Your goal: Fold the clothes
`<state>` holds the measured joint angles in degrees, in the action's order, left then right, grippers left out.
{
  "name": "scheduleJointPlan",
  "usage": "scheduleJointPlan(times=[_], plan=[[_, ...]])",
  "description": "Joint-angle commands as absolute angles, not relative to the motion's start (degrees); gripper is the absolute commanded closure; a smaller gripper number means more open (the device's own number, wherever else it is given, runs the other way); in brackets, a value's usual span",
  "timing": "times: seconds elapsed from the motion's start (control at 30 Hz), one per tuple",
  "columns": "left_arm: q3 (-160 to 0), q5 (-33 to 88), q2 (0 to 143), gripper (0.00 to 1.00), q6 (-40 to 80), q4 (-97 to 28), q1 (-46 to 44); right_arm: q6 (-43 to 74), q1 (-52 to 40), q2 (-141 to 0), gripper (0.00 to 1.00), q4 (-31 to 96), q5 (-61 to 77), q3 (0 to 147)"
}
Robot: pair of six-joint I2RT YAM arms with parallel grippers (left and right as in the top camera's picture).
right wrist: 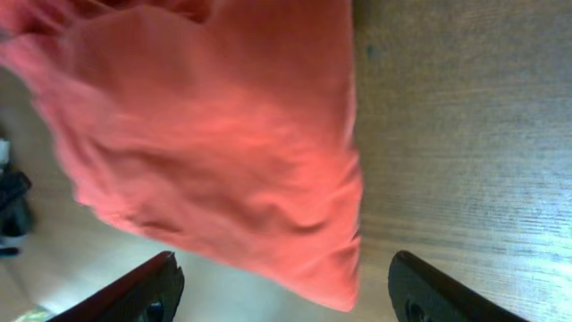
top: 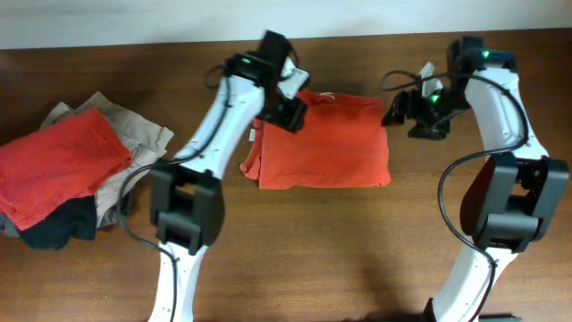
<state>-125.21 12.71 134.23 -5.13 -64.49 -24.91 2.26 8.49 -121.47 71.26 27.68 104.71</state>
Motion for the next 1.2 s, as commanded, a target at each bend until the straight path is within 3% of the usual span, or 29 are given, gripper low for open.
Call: scheduleJointPlan(times=[0.0, 0.13, 0.17, 0.27, 0.37, 0.43, 0.47, 0.57, 0.67, 0.8, 0.9, 1.17], plan=[[-125.6, 13.0, 137.8, 0.34, -6.2, -64.0, -25.7, -0.9, 8.2, -122.2, 0.21, 67.5, 26.4, 98.2], [-125.6, 12.4, 140.9, 0.34, -6.0, -63.2, -25.7, -1.1, 8.1, -122.2, 0.26, 61.4, 27.2, 89.7], [-125.6, 12.4, 141.4, 0.35, -6.0, -63.0, -25.7, -1.1, 7.9, -122.2, 0.33, 60.1, 27.6, 87.9], [-125.6, 12.2, 142.5, 0.34, -6.1, -62.1, -25.7, 0.6, 7.4, -122.2, 0.70, 55.6, 26.9, 82.2], [-125.6, 12.1, 142.8, 0.34, -6.1, -61.5, -25.7, 7.4, 7.5, -122.2, 0.84, 53.2, 20.6, 78.1], [-125.6, 11.3, 142.8, 0.34, -6.1, -61.5, -25.7, 10.0, 7.6, -122.2, 0.86, 53.1, 15.9, 76.7], [-125.6, 10.9, 142.8, 0.34, -6.1, -61.5, -25.7, 9.7, 7.6, -122.2, 0.85, 53.1, 15.8, 76.7], [-125.6, 10.1, 142.8, 0.34, -6.1, -61.5, -25.7, 4.1, 7.6, -121.7, 0.68, 52.9, 21.0, 77.8], [-125.6, 10.0, 142.8, 0.34, -6.1, -62.0, -25.7, -2.8, 8.1, -120.0, 0.44, 54.2, 29.7, 79.6], [-125.6, 10.1, 142.8, 0.33, -6.1, -62.6, -25.7, -2.8, 10.0, -117.6, 0.15, 54.3, 31.4, 80.8], [-125.6, 10.1, 142.8, 0.33, -6.1, -62.6, -25.7, -2.8, 11.2, -117.7, 0.08, 53.3, 31.3, 81.0], [-125.6, 10.1, 142.8, 0.33, -6.1, -62.7, -25.8, -3.3, 11.3, -119.5, 0.11, 44.2, 33.5, 80.9]])
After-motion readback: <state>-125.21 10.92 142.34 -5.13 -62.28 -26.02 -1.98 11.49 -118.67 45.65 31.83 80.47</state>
